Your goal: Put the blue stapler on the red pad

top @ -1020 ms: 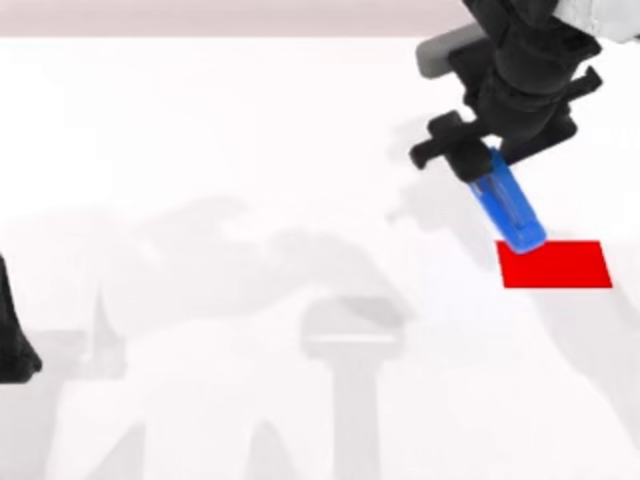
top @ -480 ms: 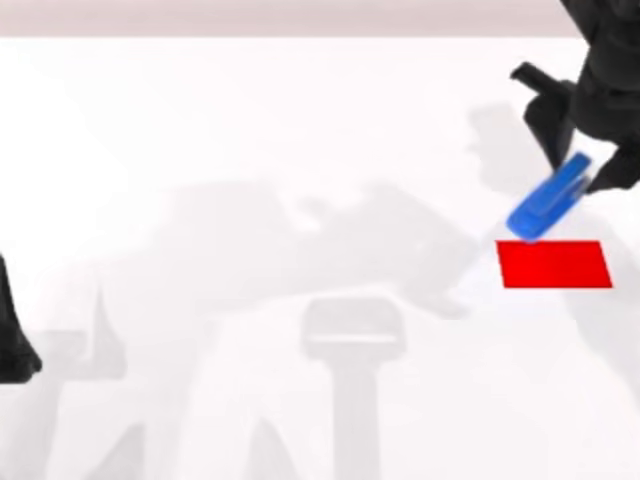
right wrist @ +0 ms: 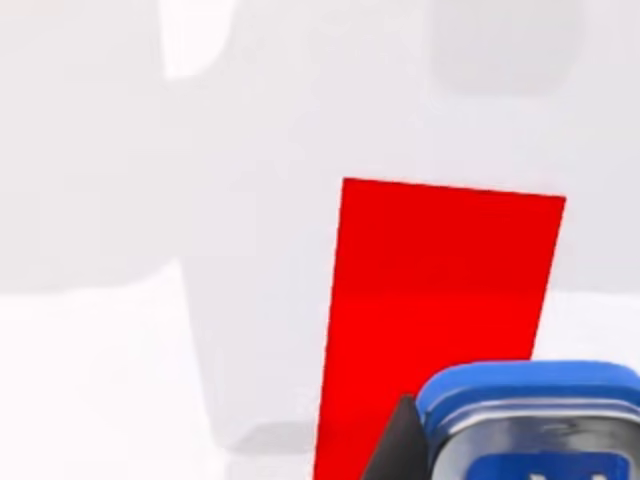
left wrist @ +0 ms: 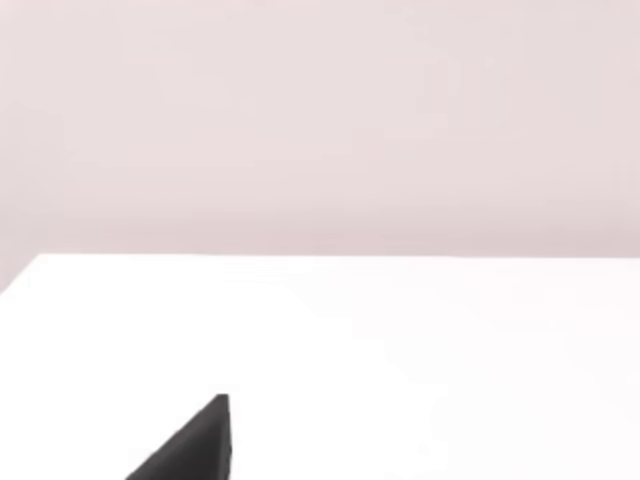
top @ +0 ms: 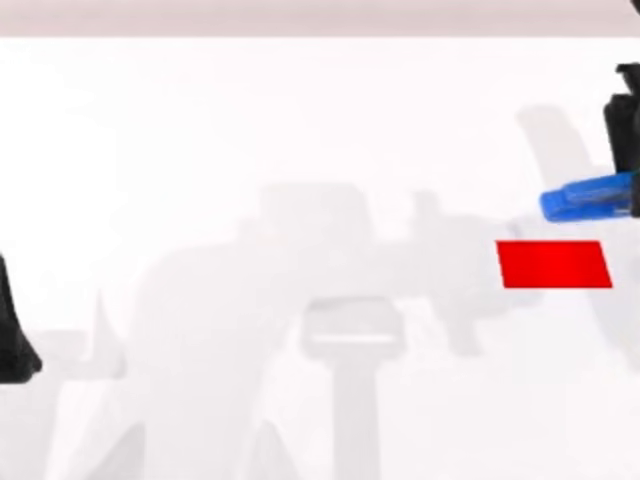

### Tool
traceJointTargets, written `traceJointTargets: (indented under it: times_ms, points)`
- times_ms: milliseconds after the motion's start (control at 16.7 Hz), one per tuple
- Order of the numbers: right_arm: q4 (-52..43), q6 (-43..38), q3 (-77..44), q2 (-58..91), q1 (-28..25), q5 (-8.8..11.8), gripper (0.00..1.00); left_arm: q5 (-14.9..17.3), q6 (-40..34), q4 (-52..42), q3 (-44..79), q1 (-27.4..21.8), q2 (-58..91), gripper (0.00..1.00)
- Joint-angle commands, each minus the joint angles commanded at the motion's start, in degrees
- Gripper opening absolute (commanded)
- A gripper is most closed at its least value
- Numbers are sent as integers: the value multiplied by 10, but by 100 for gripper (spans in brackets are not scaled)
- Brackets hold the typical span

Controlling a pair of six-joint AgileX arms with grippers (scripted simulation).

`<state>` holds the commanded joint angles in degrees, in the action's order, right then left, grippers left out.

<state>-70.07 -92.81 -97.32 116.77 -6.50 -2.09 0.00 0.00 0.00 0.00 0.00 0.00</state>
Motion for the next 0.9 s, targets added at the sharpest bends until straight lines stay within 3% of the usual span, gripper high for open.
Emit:
traceJointTargets:
  times_ms: [180,540,900]
  points:
    - [-6,-39,3,-5,10,8,0,0,0,0,0,0,0,100]
    - [-4,-40,3,-2,6,8,0,0,0,0,0,0,0,100]
    - [104,-58,75,33,-9,8,0,0,0,0,0,0,0,100]
